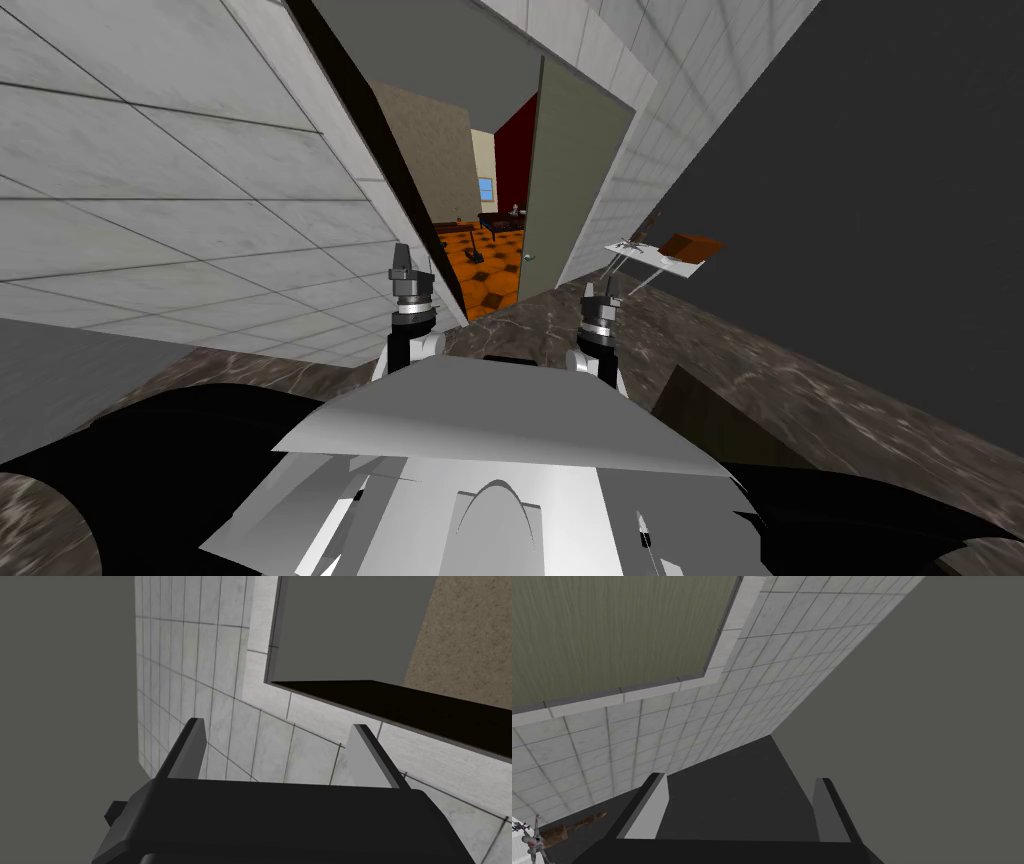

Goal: Push the door open

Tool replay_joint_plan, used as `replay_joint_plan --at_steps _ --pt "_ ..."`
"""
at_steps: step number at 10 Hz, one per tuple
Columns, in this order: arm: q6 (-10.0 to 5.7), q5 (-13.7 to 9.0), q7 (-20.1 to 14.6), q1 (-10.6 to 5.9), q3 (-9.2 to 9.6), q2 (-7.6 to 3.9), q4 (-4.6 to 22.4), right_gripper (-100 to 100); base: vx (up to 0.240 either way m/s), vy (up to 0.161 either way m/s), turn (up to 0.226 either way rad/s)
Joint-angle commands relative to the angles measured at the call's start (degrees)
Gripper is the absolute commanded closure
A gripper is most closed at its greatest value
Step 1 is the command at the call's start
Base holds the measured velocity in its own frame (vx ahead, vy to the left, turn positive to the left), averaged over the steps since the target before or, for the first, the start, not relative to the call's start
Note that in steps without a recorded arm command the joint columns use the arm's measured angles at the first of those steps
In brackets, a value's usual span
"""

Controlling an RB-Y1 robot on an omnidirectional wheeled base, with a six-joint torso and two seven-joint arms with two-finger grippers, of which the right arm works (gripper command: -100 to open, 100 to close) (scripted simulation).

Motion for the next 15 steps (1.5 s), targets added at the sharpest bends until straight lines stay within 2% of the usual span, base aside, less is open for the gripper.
replay_joint_plan --at_steps 1,3,6,15 --pt "-0.44 0.4 -0.4 -0.58 0.20 -0.52 2.0 -100 0.192 -0.006 0.049" --pt "-0.79 0.8 -0.7 -1.05 0.37 -0.91 3.5 -100 0.161 -0.030 0.042" --pt "-1.81 1.8 -1.5 -2.41 0.84 -1.82 8.1 -100 0.152 -0.045 0.047" --pt "-3.89 4.0 -3.2 -5.18 1.81 -3.21 17.4 -100 0.104 -0.031 0.039"
